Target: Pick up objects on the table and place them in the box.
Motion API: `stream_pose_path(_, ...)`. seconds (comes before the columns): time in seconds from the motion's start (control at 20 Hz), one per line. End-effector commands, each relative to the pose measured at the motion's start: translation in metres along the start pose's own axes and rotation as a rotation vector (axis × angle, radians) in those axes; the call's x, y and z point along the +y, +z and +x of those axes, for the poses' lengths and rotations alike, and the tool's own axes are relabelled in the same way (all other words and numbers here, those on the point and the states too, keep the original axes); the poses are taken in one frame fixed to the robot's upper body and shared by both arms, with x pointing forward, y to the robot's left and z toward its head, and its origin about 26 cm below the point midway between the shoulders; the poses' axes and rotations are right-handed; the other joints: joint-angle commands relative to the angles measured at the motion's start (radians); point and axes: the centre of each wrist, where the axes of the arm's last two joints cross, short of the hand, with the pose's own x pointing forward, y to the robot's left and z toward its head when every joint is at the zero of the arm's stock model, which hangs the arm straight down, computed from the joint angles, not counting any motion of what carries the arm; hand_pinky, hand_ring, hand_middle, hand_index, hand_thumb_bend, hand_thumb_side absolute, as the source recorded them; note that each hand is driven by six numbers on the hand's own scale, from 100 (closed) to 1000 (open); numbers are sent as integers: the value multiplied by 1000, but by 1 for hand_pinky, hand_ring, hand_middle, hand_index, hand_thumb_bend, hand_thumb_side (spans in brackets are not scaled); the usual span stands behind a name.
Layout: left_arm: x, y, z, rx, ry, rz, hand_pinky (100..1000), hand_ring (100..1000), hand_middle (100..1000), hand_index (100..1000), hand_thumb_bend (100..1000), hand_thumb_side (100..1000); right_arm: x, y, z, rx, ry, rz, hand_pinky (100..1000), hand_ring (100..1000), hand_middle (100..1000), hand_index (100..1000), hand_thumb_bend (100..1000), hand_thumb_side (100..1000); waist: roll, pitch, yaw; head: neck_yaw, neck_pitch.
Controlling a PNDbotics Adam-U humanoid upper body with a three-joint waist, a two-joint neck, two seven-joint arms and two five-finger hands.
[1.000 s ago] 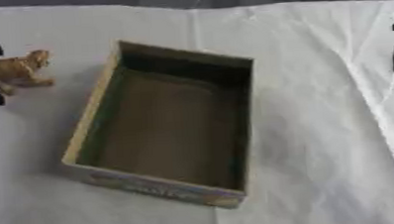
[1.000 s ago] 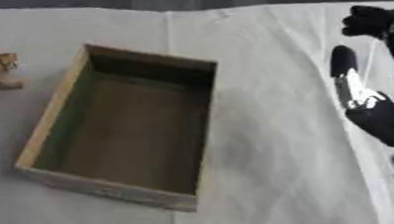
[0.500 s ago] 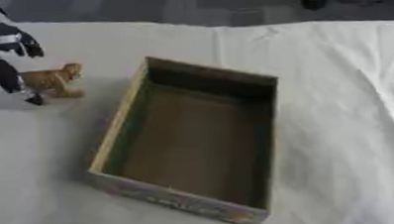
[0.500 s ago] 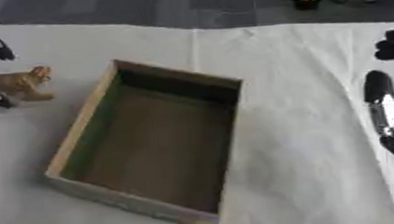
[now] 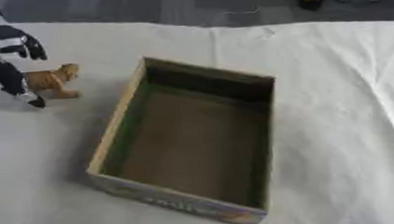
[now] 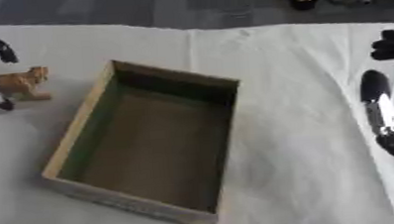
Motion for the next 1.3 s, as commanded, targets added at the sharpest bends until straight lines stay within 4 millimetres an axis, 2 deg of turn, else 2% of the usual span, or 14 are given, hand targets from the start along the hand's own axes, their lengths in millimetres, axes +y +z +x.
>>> stream_pose_path(0.05,10,5,-4,14,-19,9,859,812,727,791,816,188,-6,-5,3,-24,12,-12,835,717,691,836,215,655,3,-20,0,-6,4)
stream_pose_path(0.35,7,3,-1,13,-17,2,836,777,682,747,813,155,-6,-5,3,-22,12,-15,837,718,691,837,213,654,3,-18,-3,-14,6)
stream_pose_path(0.55,5,1,-1,31,-12,4,816,748,639,713,838,221,-6,-5,3,-21,12,-18,838,718,690,837,213,654,3,-17,-4,-17,7)
stream_pose_path(0.95,5,1,0,54,9,21,795,729,607,686,568,269,-6,-4,3,-17,13,-16,841,718,690,837,210,653,2,-16,-2,-32,18)
stream_pose_path(1.3,3,0,0,63,4,28,791,725,601,683,546,258,-6,-4,2,-16,12,-22,843,718,689,837,212,653,0,-15,-2,-30,17)
